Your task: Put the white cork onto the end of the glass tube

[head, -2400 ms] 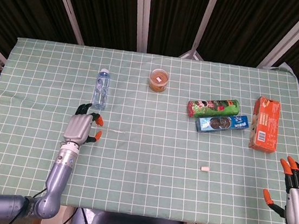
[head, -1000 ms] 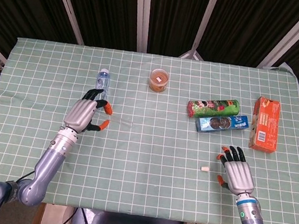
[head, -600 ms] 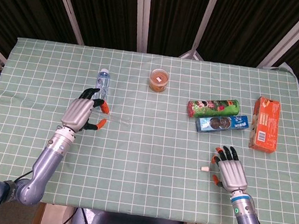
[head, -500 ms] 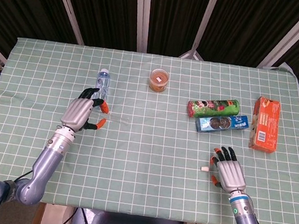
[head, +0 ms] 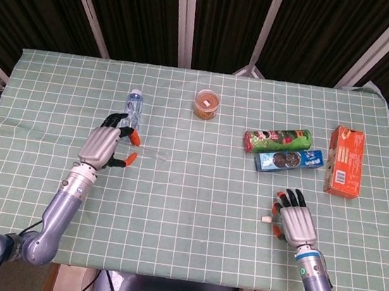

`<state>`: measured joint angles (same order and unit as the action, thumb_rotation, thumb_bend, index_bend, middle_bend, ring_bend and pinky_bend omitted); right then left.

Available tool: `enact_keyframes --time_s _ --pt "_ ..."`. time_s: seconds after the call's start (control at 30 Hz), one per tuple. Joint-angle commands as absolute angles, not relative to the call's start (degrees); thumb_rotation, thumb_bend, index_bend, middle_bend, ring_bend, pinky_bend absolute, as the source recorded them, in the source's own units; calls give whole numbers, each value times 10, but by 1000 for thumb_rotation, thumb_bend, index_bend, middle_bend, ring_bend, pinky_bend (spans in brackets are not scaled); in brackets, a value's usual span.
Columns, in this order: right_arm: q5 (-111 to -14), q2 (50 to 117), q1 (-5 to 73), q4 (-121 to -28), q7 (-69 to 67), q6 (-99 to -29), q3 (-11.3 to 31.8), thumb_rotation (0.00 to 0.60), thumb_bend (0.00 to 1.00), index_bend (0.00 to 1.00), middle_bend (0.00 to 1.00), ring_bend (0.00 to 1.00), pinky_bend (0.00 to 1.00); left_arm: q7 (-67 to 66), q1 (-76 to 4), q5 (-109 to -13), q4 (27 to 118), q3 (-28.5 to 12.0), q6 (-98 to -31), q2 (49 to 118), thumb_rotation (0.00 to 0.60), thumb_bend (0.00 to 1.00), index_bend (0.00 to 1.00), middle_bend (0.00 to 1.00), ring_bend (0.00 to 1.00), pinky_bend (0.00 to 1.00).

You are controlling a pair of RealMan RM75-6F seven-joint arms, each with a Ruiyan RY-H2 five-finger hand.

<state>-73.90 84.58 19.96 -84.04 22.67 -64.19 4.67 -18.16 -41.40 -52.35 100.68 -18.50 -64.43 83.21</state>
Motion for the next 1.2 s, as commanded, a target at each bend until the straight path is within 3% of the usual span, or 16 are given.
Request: enact_keyframes --time_s 0.03,1.2 --pt "-739 848 200 -838 227 -644 46 600 357 483 202 94 0 -181 -415 -523 1006 -185 -645 832 600 604 604 454 81 0" --pt "-730 874 208 -826 244 -653 41 600 357 512 212 96 0 -162 -417 -514 996 -182 -648 826 600 604 604 454 81 0"
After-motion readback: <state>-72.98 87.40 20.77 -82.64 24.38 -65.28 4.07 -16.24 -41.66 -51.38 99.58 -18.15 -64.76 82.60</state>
